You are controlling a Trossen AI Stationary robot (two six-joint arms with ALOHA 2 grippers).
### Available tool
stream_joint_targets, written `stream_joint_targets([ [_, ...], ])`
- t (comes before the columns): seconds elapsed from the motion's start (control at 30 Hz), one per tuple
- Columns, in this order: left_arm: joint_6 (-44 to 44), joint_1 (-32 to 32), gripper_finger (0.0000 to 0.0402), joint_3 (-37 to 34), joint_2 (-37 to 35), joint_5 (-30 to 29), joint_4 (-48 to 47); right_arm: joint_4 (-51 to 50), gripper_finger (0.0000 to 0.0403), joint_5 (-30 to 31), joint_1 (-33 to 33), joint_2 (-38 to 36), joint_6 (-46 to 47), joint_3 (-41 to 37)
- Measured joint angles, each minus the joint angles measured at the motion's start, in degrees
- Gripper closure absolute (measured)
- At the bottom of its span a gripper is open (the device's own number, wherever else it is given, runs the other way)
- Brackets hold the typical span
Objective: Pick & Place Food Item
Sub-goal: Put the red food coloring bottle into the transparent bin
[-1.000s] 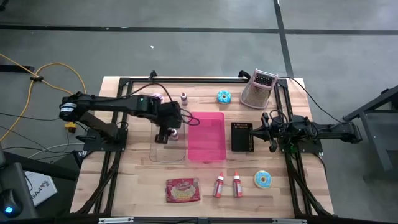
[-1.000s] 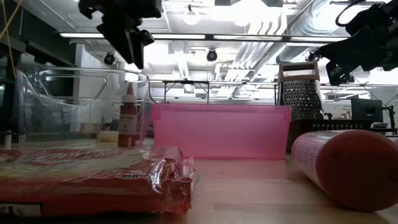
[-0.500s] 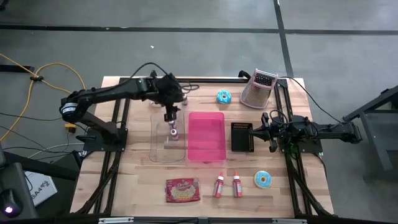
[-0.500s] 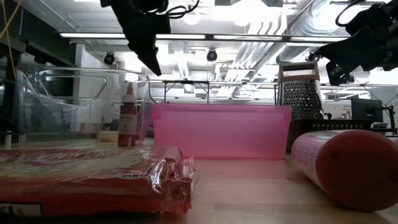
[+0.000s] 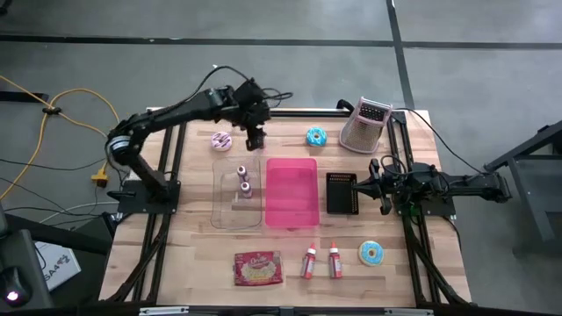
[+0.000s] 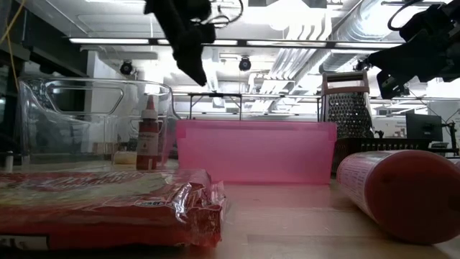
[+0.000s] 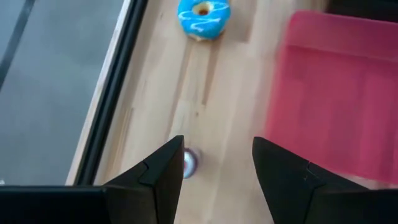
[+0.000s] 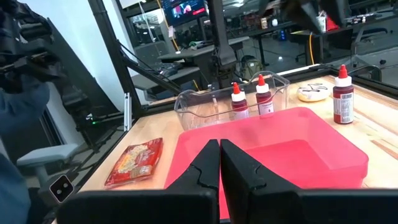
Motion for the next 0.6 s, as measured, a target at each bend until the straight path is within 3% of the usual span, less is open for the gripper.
stream_joint_targets([
  [0.2, 0.61, 3.60, 0.0220, 8.67, 8.36, 0.76, -5.57, 0.00, 0.0401, 0.00, 0.00, -0.01, 0.00, 0.01],
  [0.6, 3.35, 5.56, 0.0220, 9.20, 12.34, 2.34, -6.74, 0.00, 0.0401, -0.01, 0.00, -0.01, -0.01, 0.01],
])
